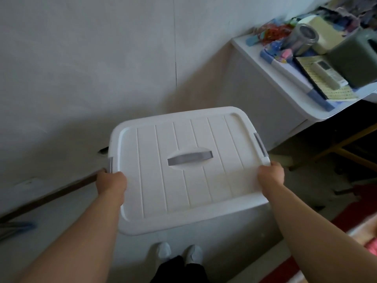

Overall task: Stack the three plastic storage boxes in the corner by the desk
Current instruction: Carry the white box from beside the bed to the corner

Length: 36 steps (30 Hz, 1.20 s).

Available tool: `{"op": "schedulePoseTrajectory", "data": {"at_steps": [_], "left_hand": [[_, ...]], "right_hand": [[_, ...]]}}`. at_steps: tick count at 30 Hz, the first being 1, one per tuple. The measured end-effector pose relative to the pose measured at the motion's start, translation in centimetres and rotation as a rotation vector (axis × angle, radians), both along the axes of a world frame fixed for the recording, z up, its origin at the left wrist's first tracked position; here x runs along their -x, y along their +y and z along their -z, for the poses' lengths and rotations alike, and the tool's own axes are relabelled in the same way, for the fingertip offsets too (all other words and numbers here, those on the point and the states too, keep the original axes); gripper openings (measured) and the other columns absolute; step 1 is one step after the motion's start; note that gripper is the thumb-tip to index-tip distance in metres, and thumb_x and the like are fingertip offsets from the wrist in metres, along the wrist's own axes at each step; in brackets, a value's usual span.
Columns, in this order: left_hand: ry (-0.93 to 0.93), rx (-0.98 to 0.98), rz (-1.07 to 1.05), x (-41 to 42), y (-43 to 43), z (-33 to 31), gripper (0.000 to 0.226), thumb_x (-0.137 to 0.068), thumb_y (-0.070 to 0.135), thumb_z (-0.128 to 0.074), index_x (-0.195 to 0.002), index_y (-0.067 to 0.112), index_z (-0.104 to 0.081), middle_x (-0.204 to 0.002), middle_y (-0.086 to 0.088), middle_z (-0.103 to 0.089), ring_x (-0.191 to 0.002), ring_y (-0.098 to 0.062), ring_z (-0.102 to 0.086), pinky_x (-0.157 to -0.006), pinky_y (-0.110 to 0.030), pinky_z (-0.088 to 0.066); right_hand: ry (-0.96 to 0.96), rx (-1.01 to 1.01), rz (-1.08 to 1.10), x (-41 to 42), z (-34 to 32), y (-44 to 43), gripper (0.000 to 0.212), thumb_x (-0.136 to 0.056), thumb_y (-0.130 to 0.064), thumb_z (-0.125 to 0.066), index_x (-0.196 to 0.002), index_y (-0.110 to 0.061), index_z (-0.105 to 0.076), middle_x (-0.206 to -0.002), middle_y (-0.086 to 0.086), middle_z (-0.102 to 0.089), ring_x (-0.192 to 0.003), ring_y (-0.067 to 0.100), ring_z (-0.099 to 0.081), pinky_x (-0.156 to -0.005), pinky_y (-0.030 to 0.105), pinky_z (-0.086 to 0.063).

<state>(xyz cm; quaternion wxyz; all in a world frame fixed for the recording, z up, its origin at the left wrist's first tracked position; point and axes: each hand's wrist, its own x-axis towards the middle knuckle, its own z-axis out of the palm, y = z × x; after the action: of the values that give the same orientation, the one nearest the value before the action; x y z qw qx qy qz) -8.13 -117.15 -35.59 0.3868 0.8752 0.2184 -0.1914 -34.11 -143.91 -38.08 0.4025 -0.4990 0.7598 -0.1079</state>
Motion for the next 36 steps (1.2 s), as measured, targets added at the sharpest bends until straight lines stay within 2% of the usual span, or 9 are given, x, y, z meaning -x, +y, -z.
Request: {"op": "schedulePoseTrajectory", "data": {"at_steps": [3, 6, 10, 17, 22, 27, 36], "left_hand": [[-0.015, 0.018, -0.015, 0.2, -0.6, 2.7, 0.043, -0.086, 0.003, -0.046, -0.128, -0.006, -0.053, -0.128, -0.023, -0.059, -0.109, -0.039, -0.061, -0.079, -0.032, -0.044], [-0.025, 0.012, -0.038, 0.4, -1.3, 5.4, 0.044, -0.088, 0.003, -0.046, -0.131, -0.005, -0.05, -0.131, -0.024, -0.057, -0.112, -0.04, -0.059, -0.083, -0.034, -0.044], [-0.01, 0.009, -0.05, -0.1, -2.0, 10.1, 0.043, -0.088, 0.005, -0.047, -0.13, -0.003, -0.052, -0.128, -0.024, -0.058, -0.11, -0.041, -0.06, -0.081, -0.035, -0.044], [-0.005, 0.043, -0.063, -1.0, -4.0, 17.3, 0.044, -0.085, 0.008, -0.051, -0.127, -0.002, -0.055, -0.125, -0.024, -0.061, -0.107, -0.041, -0.062, -0.09, -0.042, -0.05], [-0.023, 0.052, -0.097, -1.6, -5.7, 23.4, 0.042, -0.084, 0.009, -0.053, -0.125, -0.002, -0.056, -0.124, -0.025, -0.061, -0.106, -0.041, -0.063, -0.087, -0.042, -0.05], [-0.04, 0.045, -0.113, -1.7, -7.2, 28.4, 0.041, -0.087, 0.009, -0.054, -0.125, -0.005, -0.055, -0.126, -0.027, -0.059, -0.108, -0.042, -0.061, -0.087, -0.042, -0.049], [-0.057, 0.046, -0.128, -2.9, -9.6, 33.9, 0.042, -0.087, 0.009, -0.053, -0.127, -0.006, -0.053, -0.127, -0.027, -0.058, -0.111, -0.042, -0.06, -0.091, -0.043, -0.048]], "right_hand": [[-0.016, -0.004, -0.025, -0.4, 2.7, -1.2, 0.047, -0.087, -0.015, -0.043, -0.133, -0.018, -0.049, -0.121, 0.013, -0.061, -0.11, 0.038, -0.056, -0.099, 0.05, -0.048], [-0.008, 0.005, -0.054, -1.2, 5.5, -2.3, 0.049, -0.087, -0.016, -0.043, -0.136, -0.019, -0.048, -0.123, 0.012, -0.06, -0.113, 0.038, -0.055, -0.102, 0.049, -0.045], [-0.002, 0.019, -0.096, -2.1, 9.7, -3.9, 0.049, -0.085, -0.014, -0.043, -0.134, -0.017, -0.05, -0.116, 0.01, -0.063, -0.108, 0.037, -0.06, -0.097, 0.049, -0.049], [-0.003, 0.005, -0.112, -3.6, 17.7, -6.8, 0.054, -0.083, -0.015, -0.043, -0.137, -0.022, -0.046, -0.126, 0.012, -0.059, -0.118, 0.037, -0.053, -0.106, 0.049, -0.04], [0.048, 0.033, -0.159, -4.5, 23.3, -8.6, 0.055, -0.082, -0.007, -0.041, -0.136, -0.017, -0.045, -0.121, 0.017, -0.061, -0.117, 0.04, -0.053, -0.108, 0.048, -0.037], [0.079, 0.043, -0.202, -5.5, 27.8, -10.3, 0.061, -0.081, -0.002, -0.041, -0.14, -0.017, -0.042, -0.13, 0.017, -0.057, -0.123, 0.041, -0.049, -0.109, 0.047, -0.037], [0.053, 0.019, -0.241, -7.5, 33.6, -13.1, 0.066, -0.075, -0.001, -0.041, -0.139, -0.017, -0.044, -0.128, 0.018, -0.059, -0.118, 0.041, -0.054, -0.104, 0.051, -0.043]]}}
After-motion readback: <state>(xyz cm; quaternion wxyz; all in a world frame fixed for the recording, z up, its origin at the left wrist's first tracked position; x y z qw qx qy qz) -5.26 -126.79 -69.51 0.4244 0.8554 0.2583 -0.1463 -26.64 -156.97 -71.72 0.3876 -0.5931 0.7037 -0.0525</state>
